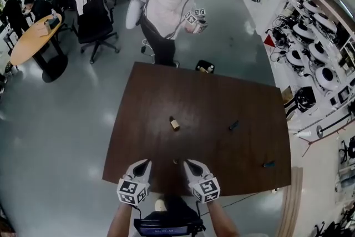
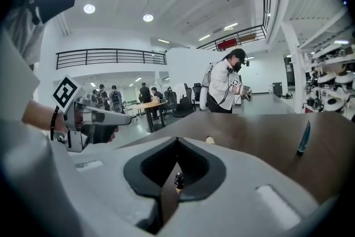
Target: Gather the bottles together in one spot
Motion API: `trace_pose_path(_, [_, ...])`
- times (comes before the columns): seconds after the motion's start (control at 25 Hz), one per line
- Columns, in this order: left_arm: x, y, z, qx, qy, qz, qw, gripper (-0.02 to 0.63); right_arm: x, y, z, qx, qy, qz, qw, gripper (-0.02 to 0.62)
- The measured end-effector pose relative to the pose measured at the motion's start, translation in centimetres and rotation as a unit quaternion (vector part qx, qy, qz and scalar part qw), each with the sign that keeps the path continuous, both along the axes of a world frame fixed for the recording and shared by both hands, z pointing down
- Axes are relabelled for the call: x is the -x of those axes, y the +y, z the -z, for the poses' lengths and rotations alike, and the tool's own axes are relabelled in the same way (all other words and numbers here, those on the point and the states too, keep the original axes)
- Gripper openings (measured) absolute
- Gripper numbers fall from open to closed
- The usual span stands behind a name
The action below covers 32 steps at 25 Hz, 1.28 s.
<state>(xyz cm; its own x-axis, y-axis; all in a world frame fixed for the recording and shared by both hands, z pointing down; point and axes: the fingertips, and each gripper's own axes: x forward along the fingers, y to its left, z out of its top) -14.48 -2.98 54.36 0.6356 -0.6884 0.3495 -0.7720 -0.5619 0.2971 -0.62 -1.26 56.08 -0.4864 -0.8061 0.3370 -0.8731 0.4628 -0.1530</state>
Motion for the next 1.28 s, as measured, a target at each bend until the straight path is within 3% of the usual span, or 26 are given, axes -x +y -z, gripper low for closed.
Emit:
trace_pose_path(0.36, [-0.1,-2.3,0.1,-0.010,-0.007,0.004,0.9999,0.002,-1.9,-4.2,0.5,0.007,0.007,-0.031,0.999,0.002])
trace_pose_path(1.28, [0.9,-9.1,-4.1,0.025,-0.010,0.045,0.9986,0.002,-0.9,-15.4,-5.3,0.067,0.053,0.024,0.996,0.002])
